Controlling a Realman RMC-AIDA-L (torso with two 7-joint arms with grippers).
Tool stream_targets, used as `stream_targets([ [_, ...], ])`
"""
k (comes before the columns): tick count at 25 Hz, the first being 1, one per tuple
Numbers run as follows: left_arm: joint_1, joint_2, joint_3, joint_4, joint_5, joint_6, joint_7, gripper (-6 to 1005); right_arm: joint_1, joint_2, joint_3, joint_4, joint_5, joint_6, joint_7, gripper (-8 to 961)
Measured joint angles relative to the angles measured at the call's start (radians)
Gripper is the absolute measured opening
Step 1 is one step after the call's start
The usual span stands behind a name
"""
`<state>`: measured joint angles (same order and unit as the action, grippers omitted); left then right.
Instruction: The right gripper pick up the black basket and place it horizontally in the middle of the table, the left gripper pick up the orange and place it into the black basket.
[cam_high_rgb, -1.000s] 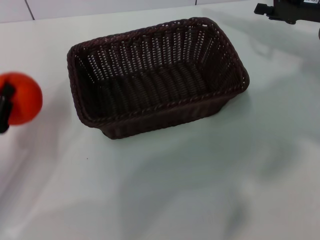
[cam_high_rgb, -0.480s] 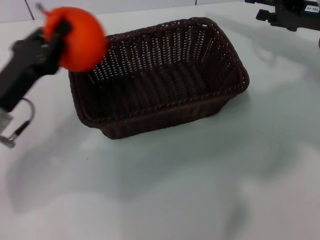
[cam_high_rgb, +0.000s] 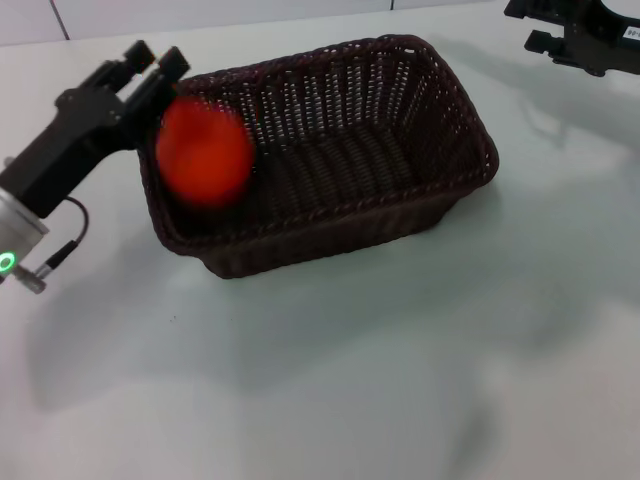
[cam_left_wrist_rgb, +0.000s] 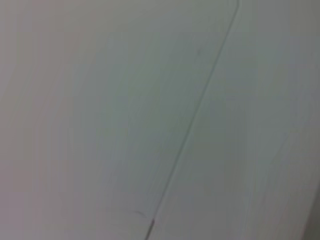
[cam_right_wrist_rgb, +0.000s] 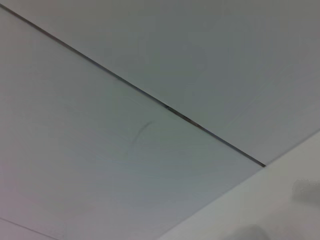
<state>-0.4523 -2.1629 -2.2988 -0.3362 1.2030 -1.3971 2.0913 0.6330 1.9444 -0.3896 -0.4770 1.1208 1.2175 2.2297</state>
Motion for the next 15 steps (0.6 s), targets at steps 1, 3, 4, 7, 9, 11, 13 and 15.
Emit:
stream_targets([
  [1,0.005,0.000,-0.012,0.000,0.000,-0.006,0.000,425,-0.001,0.002,0.000,0.000,0.008,0.000,-0.010,768],
  [3,0.018,0.000,-0.041,0.001,-0.001,-0.028,0.000,471,-0.003,0.006,0.000,0.000,0.037,0.001,-0.048,768],
  [4,0.025,0.000,-0.056,0.001,-0.001,-0.046,0.000,494,-0.005,0.008,0.000,-0.002,0.055,0.001,-0.074,768],
  [7,0.053,0.000,-0.098,0.002,-0.014,-0.103,0.003,582,-0.015,0.021,0.000,-0.008,0.124,-0.008,-0.190,769],
  [9,0.079,-0.001,-0.139,0.004,-0.036,-0.145,0.010,663,-0.028,0.038,0.000,-0.011,0.195,-0.026,-0.306,769],
  [11,0.106,-0.003,-0.174,0.006,-0.057,-0.178,0.028,745,-0.042,0.062,0.000,-0.011,0.274,-0.058,-0.441,769],
  [13,0.143,-0.003,-0.217,0.008,-0.082,-0.209,0.066,809,-0.057,0.084,0.002,-0.010,0.361,-0.101,-0.568,769],
  [15,0.171,-0.003,-0.257,0.021,-0.105,-0.229,0.113,872,-0.069,0.108,0.006,-0.004,0.471,-0.145,-0.717,769],
])
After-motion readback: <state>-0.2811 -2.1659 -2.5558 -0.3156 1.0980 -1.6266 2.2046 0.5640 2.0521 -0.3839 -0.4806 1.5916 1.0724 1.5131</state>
